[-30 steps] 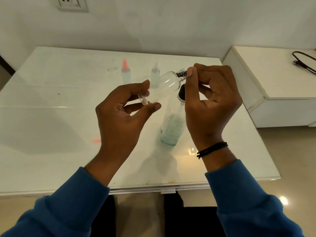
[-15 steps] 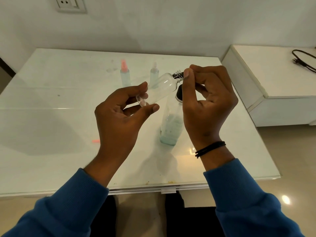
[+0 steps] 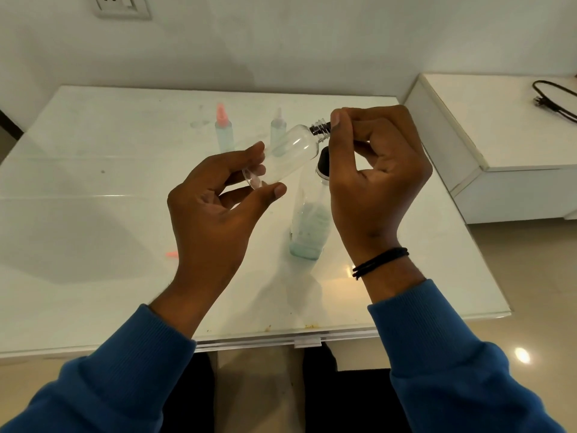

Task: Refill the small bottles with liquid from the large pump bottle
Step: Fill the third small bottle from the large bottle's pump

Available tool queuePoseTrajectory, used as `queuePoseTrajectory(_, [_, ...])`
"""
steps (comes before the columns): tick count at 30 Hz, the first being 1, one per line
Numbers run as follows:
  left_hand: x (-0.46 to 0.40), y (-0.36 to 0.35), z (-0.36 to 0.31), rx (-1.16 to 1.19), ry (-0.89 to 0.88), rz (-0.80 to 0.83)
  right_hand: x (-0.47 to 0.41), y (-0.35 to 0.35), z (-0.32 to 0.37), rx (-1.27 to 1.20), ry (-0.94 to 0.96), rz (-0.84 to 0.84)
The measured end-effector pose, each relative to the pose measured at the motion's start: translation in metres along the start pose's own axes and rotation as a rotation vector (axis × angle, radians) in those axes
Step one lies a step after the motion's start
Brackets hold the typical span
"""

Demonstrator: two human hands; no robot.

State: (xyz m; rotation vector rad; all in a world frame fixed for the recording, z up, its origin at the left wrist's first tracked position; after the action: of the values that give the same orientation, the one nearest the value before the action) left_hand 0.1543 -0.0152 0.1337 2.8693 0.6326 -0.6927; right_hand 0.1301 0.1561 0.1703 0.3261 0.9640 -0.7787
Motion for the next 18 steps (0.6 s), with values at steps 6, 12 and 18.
queuePoseTrajectory(6, [0.0015, -0.0025, -0.0009, -0.044, -0.011, -0.009, 0.0042, -0.0006, -0.0037, -0.022, -0.037, -0.01])
queuePoseTrajectory(12, [0.0012, -0.0029, -0.0028, -0.052, -0.037, -0.014, -0.0019, -0.0009, -0.0009, -0.018, -0.003, -0.013])
queuePoseTrajectory(18, [0.0031, -0.0053, -0.0018, -0.061, -0.039, -0.022, 0.0049, -0.0019, -0.005, -0.007, -0.031, -0.024])
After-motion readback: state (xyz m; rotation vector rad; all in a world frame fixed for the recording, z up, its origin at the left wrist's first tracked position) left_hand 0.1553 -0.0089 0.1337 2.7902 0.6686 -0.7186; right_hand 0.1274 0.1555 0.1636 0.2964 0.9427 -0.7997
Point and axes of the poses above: each hand's wrist, its own x-axis away from the middle knuckle, its own y-axis out of the back of the hand, z = x × y, the point moved 3 cm from there along -x, towards the middle knuckle, and after that the axes turned 10 degrees about -z, right-handed, at the moved point
